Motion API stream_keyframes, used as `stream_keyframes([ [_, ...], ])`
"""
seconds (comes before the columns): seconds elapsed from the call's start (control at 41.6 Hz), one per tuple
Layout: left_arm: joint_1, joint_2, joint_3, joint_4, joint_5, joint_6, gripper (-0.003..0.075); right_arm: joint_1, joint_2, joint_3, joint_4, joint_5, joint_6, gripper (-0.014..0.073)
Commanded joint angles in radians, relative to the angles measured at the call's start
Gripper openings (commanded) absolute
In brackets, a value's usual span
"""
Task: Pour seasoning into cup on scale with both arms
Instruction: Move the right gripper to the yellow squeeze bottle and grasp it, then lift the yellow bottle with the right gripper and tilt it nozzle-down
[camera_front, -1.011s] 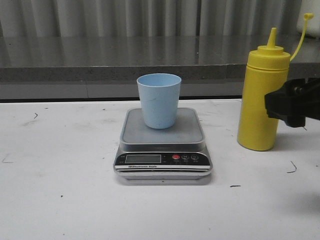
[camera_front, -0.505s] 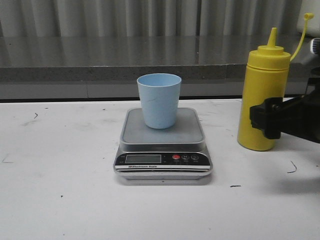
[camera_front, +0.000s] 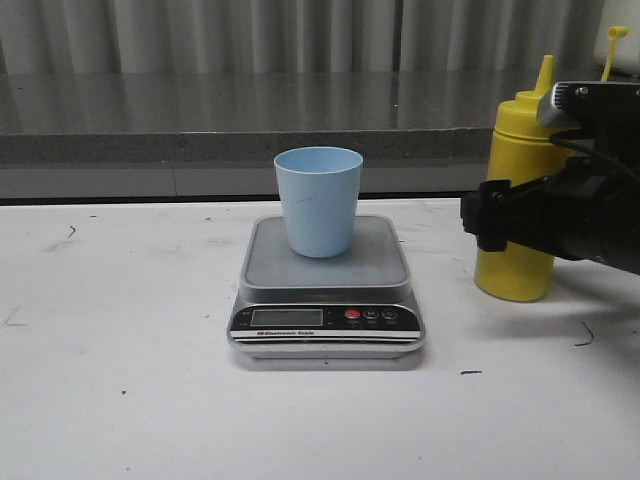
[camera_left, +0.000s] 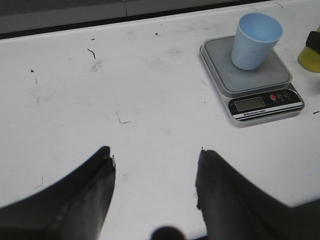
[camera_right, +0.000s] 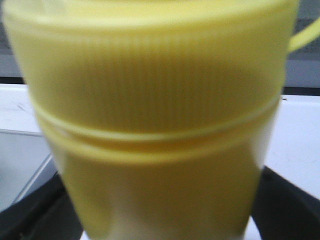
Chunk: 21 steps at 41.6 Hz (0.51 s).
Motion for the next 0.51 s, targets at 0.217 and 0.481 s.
stream_keyframes([
  [0.217, 0.001, 0.007, -0.026, -0.002, -0.066, -0.001, 0.0369, -0.008, -0.041, -0.02, 0.003, -0.139, 0.0, 0.0354],
  [0.481, 0.001, 0.007, -0.026, -0.002, -0.066, -0.001, 0.0369, -0.008, -0.172, -0.02, -0.029, 0.001, -0.007, 0.0354],
])
